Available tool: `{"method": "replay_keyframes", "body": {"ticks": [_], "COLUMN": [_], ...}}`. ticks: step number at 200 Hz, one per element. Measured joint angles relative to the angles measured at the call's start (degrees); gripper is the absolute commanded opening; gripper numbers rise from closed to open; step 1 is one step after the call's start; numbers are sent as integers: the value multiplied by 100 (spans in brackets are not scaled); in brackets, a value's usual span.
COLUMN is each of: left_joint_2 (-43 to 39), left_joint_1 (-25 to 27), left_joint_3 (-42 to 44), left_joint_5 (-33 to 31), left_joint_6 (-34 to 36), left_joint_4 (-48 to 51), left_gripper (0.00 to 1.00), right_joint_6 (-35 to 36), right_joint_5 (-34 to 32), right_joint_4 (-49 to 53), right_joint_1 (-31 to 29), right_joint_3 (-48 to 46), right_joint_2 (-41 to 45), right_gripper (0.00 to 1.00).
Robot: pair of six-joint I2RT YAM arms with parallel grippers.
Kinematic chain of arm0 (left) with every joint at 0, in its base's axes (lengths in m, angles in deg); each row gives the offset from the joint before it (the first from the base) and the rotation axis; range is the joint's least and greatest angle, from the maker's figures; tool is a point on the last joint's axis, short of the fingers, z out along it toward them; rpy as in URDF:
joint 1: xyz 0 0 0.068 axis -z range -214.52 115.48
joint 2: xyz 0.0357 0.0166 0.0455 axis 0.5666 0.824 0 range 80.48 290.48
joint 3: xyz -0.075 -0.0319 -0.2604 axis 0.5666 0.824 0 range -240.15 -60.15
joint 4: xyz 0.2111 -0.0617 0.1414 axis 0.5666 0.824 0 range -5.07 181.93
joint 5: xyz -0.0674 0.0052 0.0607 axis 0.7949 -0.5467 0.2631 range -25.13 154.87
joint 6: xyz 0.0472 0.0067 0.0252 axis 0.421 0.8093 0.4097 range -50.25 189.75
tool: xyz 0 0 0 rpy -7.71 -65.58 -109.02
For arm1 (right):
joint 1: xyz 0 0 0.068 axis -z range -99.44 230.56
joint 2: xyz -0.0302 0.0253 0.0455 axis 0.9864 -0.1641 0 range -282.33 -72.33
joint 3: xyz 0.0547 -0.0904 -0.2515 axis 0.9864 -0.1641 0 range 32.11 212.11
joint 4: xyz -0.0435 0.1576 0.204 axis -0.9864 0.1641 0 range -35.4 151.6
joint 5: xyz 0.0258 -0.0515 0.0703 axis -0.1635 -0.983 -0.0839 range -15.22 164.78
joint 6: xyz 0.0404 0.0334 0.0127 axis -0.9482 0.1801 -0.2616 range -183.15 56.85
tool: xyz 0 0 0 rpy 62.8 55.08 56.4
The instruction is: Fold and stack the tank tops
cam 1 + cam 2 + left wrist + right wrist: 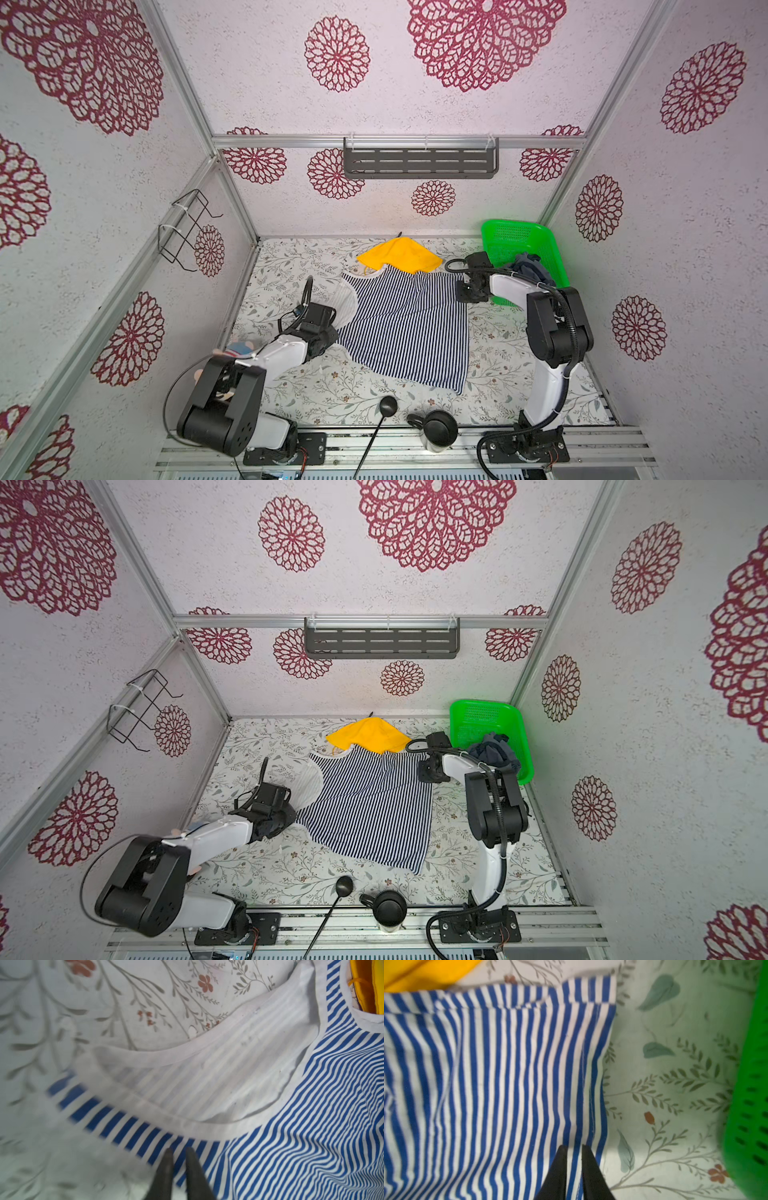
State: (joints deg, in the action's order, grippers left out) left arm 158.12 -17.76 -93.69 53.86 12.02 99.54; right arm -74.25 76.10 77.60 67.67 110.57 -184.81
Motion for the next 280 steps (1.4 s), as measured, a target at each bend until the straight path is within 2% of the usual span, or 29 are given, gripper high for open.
{"method": "replay_keyframes", "body": {"ticks": [21,41,84,120,134,169,217,247,280], "left_joint_2": [-472,-225,2179,3801,4205,4817,4935,4859,4542], "left_joint_1": [-160,-348,-498,-501,-483,-487,-732,-944,-1104], "left_joint_3": [-470,-1335,-4026,-5311,-5447,-5558,-5576,-5209,-4594], "left_joint_5": [-205,-149,525,1228,1397,1631,1777,1838,1596], "left_joint_6": [282,730,1917,2374,2411,2341,1775,1325,1119], "left_joint_4": [603,782,841,837,852,997,649,37,-420], "left_gripper": [51,50,36,23,17,14,0,0,0], "right_joint_6": [205,254,37,-310,-420,-688,-855,-857,-846], "right_joint_5": [33,103,439,549,546,542,398,299,280], "right_joint_4": [184,385,332,138,24,-319,-734,-861,-955], "right_joint_1": [0,0,-42,-146,-262,-590,-640,-616,-520], "right_joint_3": [256,120,-994,-1779,-1956,-2205,-2393,-2455,-2409], "right_joint_2": [157,562,1735,2111,2109,2028,1650,1401,1322], "right_gripper": [32,32,21,5,4,0,0,0,0]}}
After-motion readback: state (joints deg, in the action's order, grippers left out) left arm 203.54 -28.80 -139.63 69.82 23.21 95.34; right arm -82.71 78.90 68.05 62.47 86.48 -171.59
